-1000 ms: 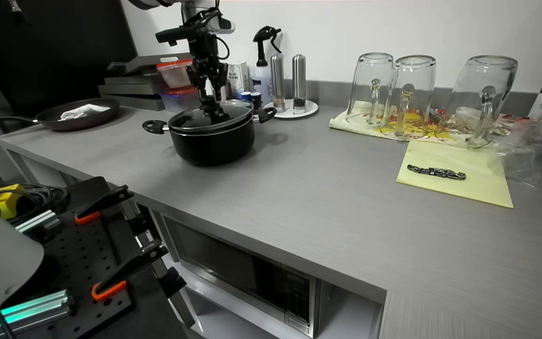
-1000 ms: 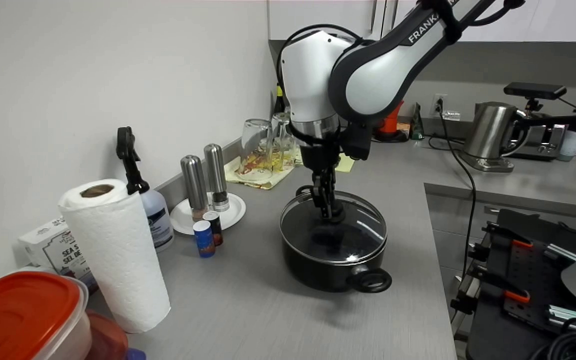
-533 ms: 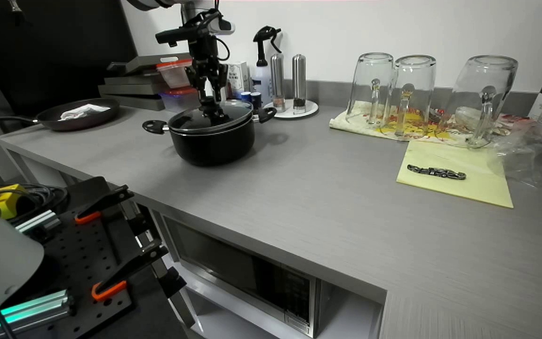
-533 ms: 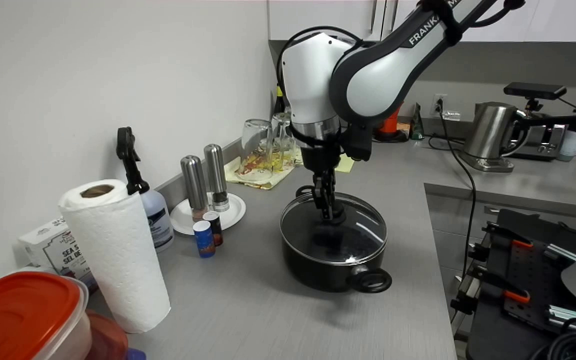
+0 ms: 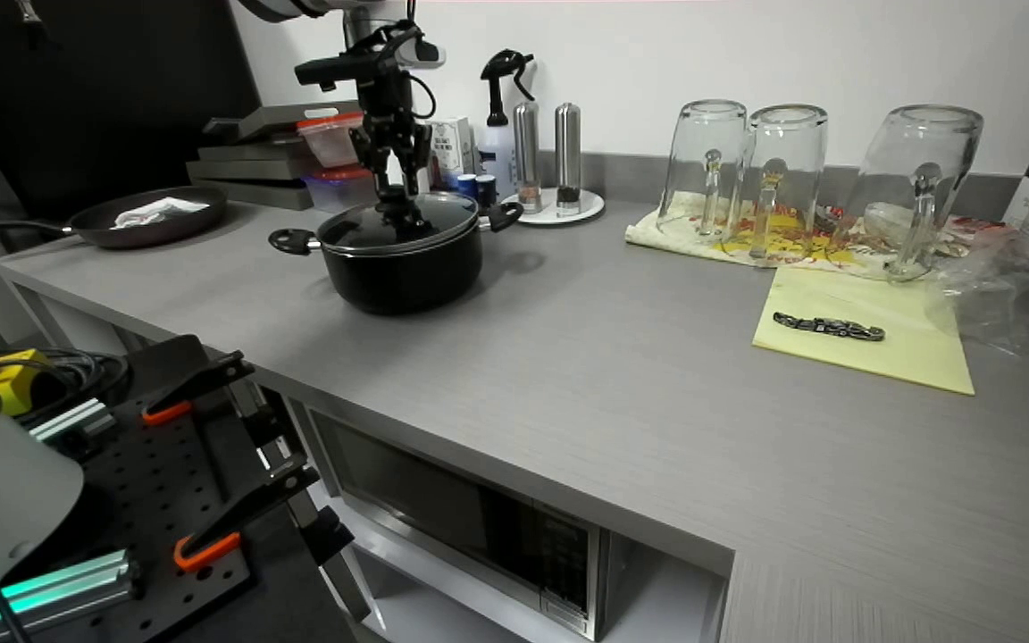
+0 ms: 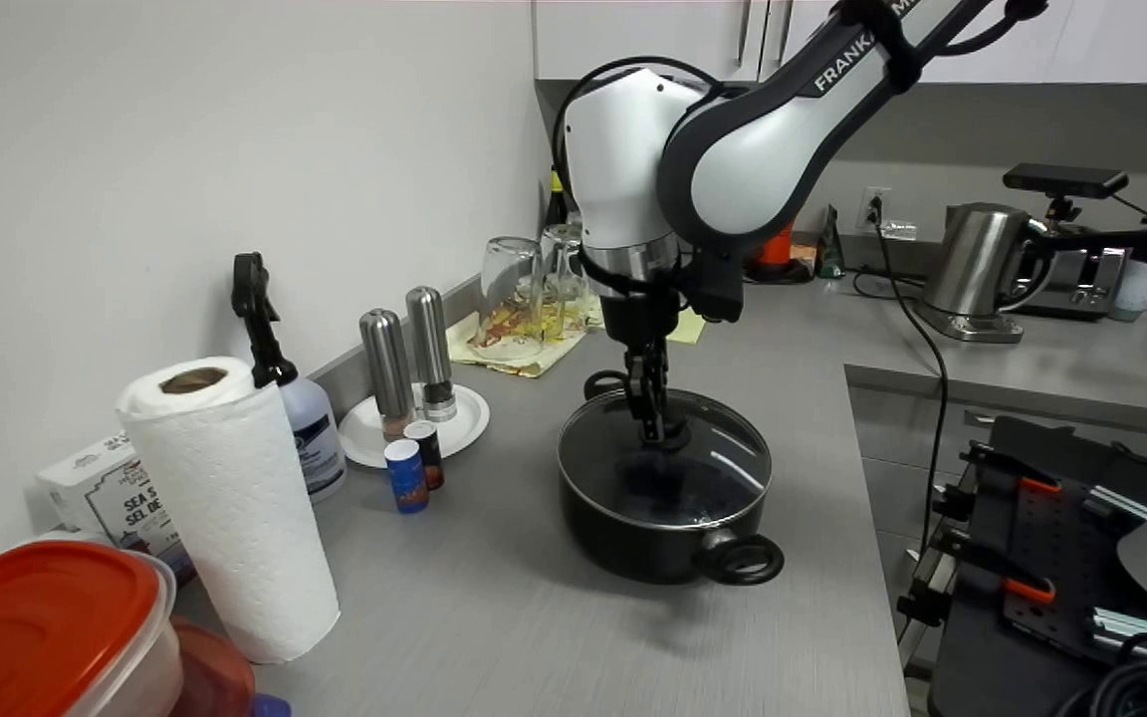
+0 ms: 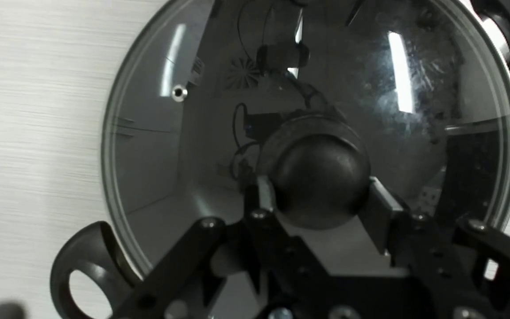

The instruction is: Put the lid on the pot

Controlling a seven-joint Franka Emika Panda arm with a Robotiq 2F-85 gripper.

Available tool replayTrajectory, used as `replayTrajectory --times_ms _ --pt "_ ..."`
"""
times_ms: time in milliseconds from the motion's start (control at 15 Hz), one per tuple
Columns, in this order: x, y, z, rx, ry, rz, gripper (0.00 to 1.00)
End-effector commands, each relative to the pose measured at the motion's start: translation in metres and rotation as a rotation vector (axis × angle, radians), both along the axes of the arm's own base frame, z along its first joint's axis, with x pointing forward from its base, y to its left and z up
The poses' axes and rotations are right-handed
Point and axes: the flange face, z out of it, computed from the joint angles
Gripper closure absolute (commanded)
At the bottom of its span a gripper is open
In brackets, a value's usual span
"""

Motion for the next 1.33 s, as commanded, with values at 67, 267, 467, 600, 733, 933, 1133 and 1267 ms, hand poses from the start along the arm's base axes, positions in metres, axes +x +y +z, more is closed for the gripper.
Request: replayTrajectory --times_ms 67,267,467,600,733,933,1133,1267 --pt "-0.009 0.001 -0.004 0.046 0.02 0.019 0.76" --pt "-0.01 -0.001 -0.007 0.061 0.029 0.023 0.26" --pt "-0.012 -0.002 -0.009 0.064 0.036 0.022 0.12" --pt "-0.013 -0.002 -0.009 0.065 0.04 0.022 0.01" --pt "-0.014 -0.003 -0.008 0.066 0.038 0.021 0.0" --pt "-0.016 -0.005 0.001 0.065 0.024 0.019 0.0" --pt "-0.01 -0.003 -0.003 0.044 0.026 0.008 0.0" --pt "-0.01 -0.003 -0.002 0.045 0.024 0.007 0.0"
